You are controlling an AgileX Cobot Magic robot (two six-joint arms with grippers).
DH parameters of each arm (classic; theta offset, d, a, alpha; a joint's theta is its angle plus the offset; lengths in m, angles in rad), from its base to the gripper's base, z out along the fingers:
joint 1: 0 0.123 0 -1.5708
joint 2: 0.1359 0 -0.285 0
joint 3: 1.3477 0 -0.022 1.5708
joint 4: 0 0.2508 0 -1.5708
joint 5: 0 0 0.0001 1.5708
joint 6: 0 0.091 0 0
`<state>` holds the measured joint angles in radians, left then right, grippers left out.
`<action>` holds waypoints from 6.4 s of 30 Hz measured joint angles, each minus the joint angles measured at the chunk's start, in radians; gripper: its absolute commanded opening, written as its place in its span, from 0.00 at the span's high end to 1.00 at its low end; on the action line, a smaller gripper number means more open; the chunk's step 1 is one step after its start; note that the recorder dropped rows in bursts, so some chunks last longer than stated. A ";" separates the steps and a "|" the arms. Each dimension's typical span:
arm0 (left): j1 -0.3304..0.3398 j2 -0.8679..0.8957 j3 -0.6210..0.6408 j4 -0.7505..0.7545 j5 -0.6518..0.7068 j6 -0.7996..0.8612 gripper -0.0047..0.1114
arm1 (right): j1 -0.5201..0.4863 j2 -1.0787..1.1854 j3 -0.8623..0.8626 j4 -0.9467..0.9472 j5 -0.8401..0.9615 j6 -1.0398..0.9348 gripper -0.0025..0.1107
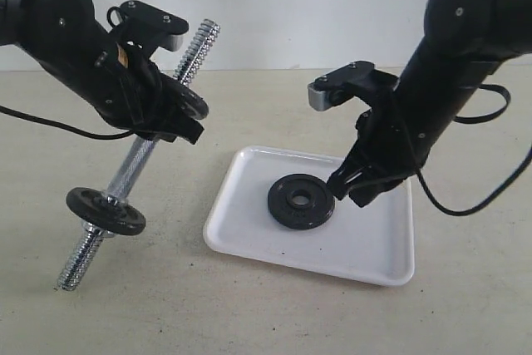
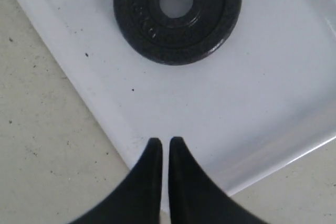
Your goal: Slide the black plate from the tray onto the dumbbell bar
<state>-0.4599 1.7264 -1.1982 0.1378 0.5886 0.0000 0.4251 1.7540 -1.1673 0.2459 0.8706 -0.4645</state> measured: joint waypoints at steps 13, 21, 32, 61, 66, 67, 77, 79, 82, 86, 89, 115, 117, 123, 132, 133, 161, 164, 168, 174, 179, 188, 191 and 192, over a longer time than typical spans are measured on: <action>0.000 -0.053 0.002 -0.013 0.101 0.030 0.92 | 0.136 0.079 -0.172 -0.114 0.031 0.099 0.62; 0.000 -0.090 0.002 -0.045 0.114 0.069 0.92 | 0.205 0.131 -0.177 -0.231 -0.069 0.184 0.18; 0.000 -0.214 0.002 -0.049 0.161 0.097 0.92 | 0.211 0.137 -0.177 -0.348 -0.165 0.321 0.18; 0.000 -0.222 0.004 -0.070 0.212 0.100 0.92 | 0.213 0.137 -0.177 -0.259 -0.342 0.384 0.05; 0.000 -0.222 0.004 -0.070 0.213 0.100 0.92 | 0.213 0.137 -0.177 -0.246 -0.368 0.387 0.05; 0.000 -0.222 0.004 -0.070 0.213 0.100 0.92 | 0.213 0.137 -0.177 -0.246 -0.370 0.387 0.05; 0.000 -0.222 0.004 -0.080 0.213 0.101 0.92 | 0.213 0.167 -0.177 -0.255 -0.224 0.474 0.05; 0.000 -0.222 0.004 -0.082 0.213 0.101 0.92 | 0.192 0.192 -0.177 -0.265 -0.188 0.506 0.05; 0.000 -0.222 0.004 -0.085 0.213 0.102 0.92 | 0.153 0.240 -0.177 -0.274 -0.159 0.521 0.05; 0.000 -0.222 0.004 -0.087 0.213 0.102 0.92 | 0.146 0.300 -0.202 -0.280 -0.097 0.521 0.05; 0.000 -0.222 0.004 -0.088 0.213 0.102 0.92 | 0.146 0.336 -0.282 -0.293 -0.040 0.519 0.05; 0.000 -0.222 0.004 -0.093 0.213 0.102 0.92 | 0.145 0.421 -0.396 -0.241 0.057 0.498 0.05; 0.000 -0.222 0.004 -0.094 0.213 0.102 0.92 | 0.145 0.437 -0.396 -0.241 0.057 0.498 0.05; 0.000 -0.222 0.004 -0.116 0.213 0.106 0.92 | 0.145 0.441 -0.397 -0.234 0.048 0.498 0.05; 0.000 -0.222 0.004 -0.116 0.213 0.108 0.92 | 0.145 0.441 -0.403 -0.171 0.012 0.477 0.05; 0.000 -0.222 0.004 -0.116 0.213 0.108 0.92 | 0.145 0.441 -0.403 -0.171 0.012 0.476 0.05; 0.000 -0.222 0.004 -0.116 0.213 0.117 0.92 | 0.145 0.444 -0.403 -0.167 -0.065 0.451 0.05; 0.000 -0.222 0.004 -0.116 0.213 0.119 0.92 | 0.145 0.444 -0.403 -0.168 -0.065 0.451 0.05; 0.000 -0.222 0.004 -0.116 0.213 0.121 0.92 | 0.145 0.444 -0.403 -0.168 -0.067 0.451 0.05; 0.000 -0.222 0.004 -0.116 0.213 0.121 0.92 | 0.145 0.444 -0.403 -0.168 -0.069 0.451 0.05; 0.000 -0.222 0.004 -0.116 0.216 0.121 0.92 | 0.145 0.444 -0.403 -0.176 -0.056 0.451 0.05; 0.000 -0.222 0.004 -0.116 0.219 0.122 0.92 | 0.145 0.444 -0.405 -0.208 0.009 0.451 0.05; 0.000 -0.222 0.004 -0.118 0.219 0.124 0.92 | 0.145 0.444 -0.405 -0.212 0.014 0.451 0.05; 0.000 -0.222 0.004 -0.120 0.219 0.124 0.92 | 0.145 0.444 -0.405 -0.212 0.014 0.451 0.05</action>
<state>-0.4599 1.5041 -1.1943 0.0175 0.8074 0.1243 0.5701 2.1983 -1.5720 0.0341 0.8842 -0.0135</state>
